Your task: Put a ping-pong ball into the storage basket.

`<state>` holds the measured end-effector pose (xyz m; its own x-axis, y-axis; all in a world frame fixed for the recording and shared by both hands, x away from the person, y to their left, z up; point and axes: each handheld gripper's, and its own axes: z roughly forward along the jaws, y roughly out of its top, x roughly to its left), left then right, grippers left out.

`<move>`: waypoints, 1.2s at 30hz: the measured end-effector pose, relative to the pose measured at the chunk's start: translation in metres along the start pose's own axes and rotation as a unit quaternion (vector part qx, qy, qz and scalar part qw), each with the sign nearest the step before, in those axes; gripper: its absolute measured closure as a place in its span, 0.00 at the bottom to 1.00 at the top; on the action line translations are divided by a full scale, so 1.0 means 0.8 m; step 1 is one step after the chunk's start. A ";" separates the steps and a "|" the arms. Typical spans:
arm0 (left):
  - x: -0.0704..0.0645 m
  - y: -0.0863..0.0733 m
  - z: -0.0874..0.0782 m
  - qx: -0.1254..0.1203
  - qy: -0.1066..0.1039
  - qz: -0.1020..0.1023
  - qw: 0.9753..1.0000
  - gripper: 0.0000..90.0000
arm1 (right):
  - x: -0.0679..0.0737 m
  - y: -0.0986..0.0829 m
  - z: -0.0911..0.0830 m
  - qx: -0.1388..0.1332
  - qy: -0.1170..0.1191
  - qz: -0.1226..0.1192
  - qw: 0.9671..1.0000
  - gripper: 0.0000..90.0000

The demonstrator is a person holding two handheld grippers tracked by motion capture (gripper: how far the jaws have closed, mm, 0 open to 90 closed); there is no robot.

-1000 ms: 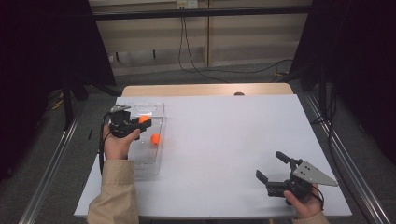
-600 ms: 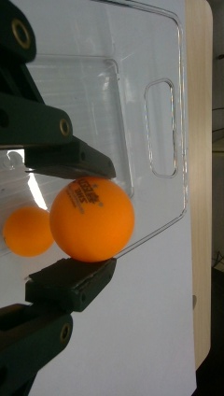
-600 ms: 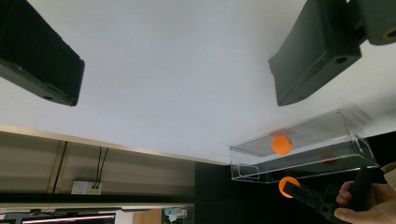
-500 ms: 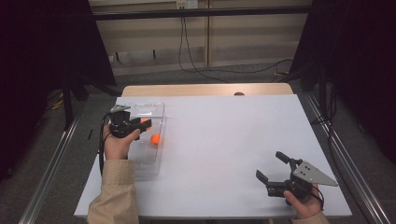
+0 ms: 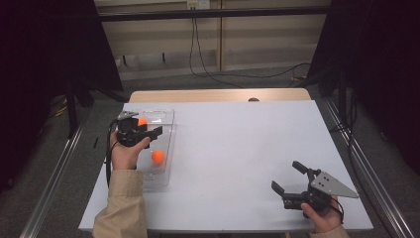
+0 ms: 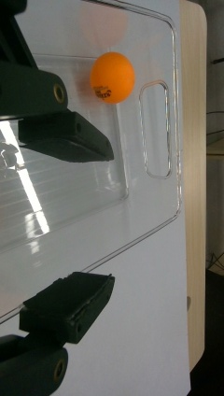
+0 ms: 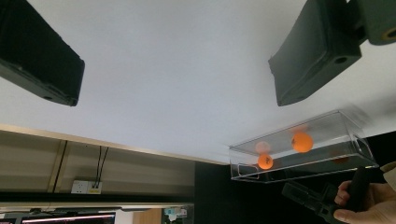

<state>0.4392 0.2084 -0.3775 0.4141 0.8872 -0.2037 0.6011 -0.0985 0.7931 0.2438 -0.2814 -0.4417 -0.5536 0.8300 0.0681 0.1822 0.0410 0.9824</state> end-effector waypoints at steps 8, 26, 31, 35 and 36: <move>-0.005 0.001 0.001 -0.006 0.001 0.004 1.000 0.29 | 0.001 0.000 0.000 0.000 0.000 0.001 1.000 0.02; -0.019 0.004 -0.006 -0.046 0.001 0.016 0.999 0.11 | -0.001 0.000 0.001 0.000 -0.003 0.001 1.000 0.02; -0.020 0.002 -0.012 -0.060 -0.005 0.015 0.998 0.08 | 0.000 0.000 0.002 0.002 -0.001 0.000 1.000 0.02; -0.023 -0.002 -0.017 -0.065 -0.009 0.020 0.998 0.04 | 0.000 0.000 0.002 0.001 -0.002 0.000 1.000 0.02; -0.024 -0.003 -0.019 -0.071 -0.011 0.022 0.997 0.04 | 0.000 0.000 0.002 0.001 -0.002 0.000 1.000 0.02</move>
<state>0.4197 0.1987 -0.3670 0.4537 0.8731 -0.1784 0.4798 -0.0705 0.8746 0.2450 -0.2806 -0.4416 -0.5500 0.8324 0.0680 0.1837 0.0412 0.9821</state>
